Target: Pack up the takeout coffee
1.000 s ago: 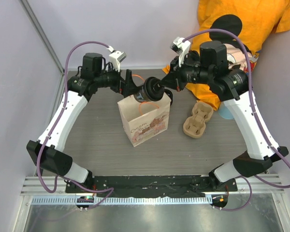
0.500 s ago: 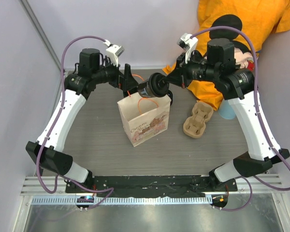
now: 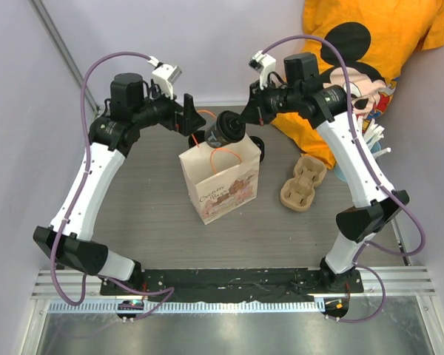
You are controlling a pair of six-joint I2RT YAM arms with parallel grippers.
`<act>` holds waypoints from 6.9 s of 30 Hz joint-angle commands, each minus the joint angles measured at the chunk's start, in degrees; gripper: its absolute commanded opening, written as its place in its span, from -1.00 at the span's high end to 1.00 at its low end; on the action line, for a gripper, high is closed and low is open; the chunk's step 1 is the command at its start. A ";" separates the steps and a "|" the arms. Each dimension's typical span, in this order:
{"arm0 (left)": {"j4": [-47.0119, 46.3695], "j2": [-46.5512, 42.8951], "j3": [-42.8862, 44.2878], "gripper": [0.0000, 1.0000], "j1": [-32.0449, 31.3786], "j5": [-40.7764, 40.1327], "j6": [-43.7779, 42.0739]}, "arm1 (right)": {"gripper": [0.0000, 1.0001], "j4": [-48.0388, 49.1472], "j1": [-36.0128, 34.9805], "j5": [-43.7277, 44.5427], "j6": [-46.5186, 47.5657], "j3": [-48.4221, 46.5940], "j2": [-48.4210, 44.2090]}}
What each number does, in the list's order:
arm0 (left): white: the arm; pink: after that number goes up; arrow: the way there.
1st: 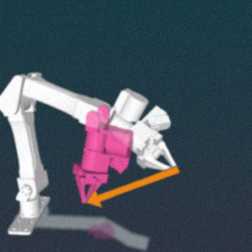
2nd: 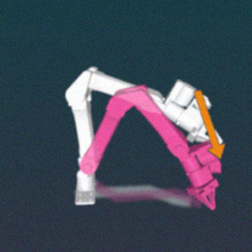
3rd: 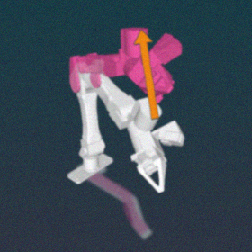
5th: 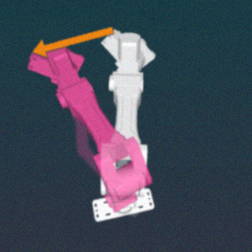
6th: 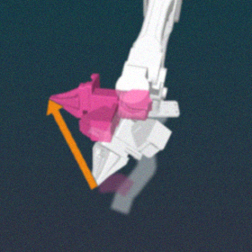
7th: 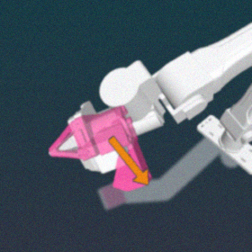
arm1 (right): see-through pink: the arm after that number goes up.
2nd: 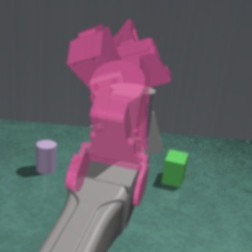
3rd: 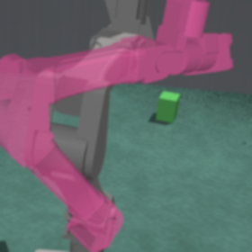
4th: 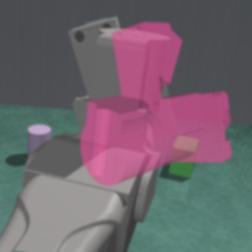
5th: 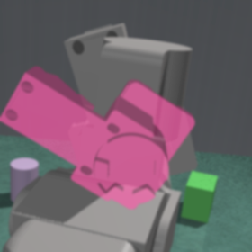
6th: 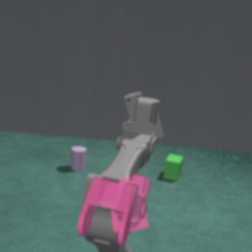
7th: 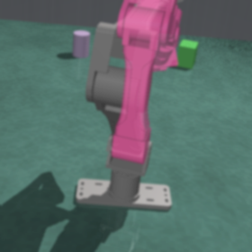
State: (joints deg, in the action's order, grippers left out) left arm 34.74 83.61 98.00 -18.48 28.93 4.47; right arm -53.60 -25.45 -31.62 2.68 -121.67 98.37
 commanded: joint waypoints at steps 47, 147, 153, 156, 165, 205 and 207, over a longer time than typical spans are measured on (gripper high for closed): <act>-3.63 4.63 -2.90 0.46 0.73 3.59 -0.61 | 0.98 3.51 -10.67 8.50 3.83 14.45 2.26; -11.19 -0.91 -14.32 1.00 -0.07 -11.18 13.46 | 0.98 4.12 -21.22 25.02 -0.30 19.89 9.65; -11.45 -1.00 -14.41 1.00 -0.15 -10.03 13.63 | 0.98 2.99 -22.18 27.22 -0.48 18.66 9.65; -11.36 -1.08 -14.32 1.00 -0.07 -9.59 13.64 | 0.98 2.71 -23.06 29.33 -0.66 18.74 9.48; -11.71 -0.82 -14.41 1.00 -0.07 -9.50 13.64 | 0.98 3.51 -25.87 31.44 -0.74 23.49 7.72; -12.07 -1.00 -14.85 1.00 -0.15 -10.12 13.55 | 0.75 3.42 -27.72 31.35 0.05 22.88 8.86; -11.98 -1.00 -14.85 1.00 -0.06 -10.12 13.55 | 0.65 3.42 -27.72 31.35 0.40 22.79 8.42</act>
State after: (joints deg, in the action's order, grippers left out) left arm 26.39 84.55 83.00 -18.39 18.65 17.80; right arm -49.23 -51.92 0.01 1.41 -98.35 108.27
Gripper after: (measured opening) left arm 0.034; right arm 0.136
